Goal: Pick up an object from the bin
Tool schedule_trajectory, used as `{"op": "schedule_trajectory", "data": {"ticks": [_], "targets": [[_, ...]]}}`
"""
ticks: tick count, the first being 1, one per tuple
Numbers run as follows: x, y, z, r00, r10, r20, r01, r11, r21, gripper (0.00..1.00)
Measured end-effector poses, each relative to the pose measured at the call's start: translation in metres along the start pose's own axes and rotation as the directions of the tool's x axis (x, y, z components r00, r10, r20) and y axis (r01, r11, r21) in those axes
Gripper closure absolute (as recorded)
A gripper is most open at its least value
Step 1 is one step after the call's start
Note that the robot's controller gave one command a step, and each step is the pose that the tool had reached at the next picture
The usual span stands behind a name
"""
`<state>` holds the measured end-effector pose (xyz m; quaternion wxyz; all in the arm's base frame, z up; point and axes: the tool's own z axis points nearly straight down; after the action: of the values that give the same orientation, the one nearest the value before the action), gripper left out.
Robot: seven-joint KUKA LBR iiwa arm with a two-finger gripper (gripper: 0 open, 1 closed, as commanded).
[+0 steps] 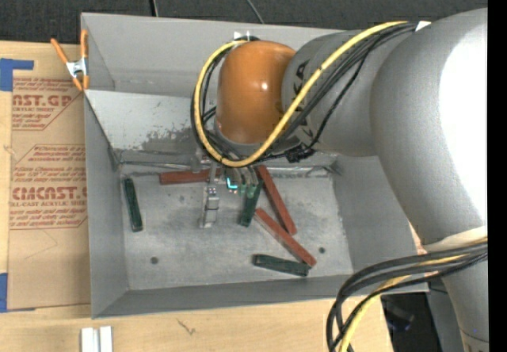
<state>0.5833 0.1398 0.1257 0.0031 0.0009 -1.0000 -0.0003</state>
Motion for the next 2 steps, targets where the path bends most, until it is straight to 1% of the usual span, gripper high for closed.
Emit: {"op": "schedule_trajectory", "data": {"ticks": [1, 2], "targets": [[-0.002, 0.0, -0.005, 1.0, 0.001, 0.007, -0.001, 1.0, -0.001, 0.0], [-0.006, -0.003, 0.032, 0.999, -0.041, 0.012, 0.041, 0.999, 0.0, 0.0]]}}
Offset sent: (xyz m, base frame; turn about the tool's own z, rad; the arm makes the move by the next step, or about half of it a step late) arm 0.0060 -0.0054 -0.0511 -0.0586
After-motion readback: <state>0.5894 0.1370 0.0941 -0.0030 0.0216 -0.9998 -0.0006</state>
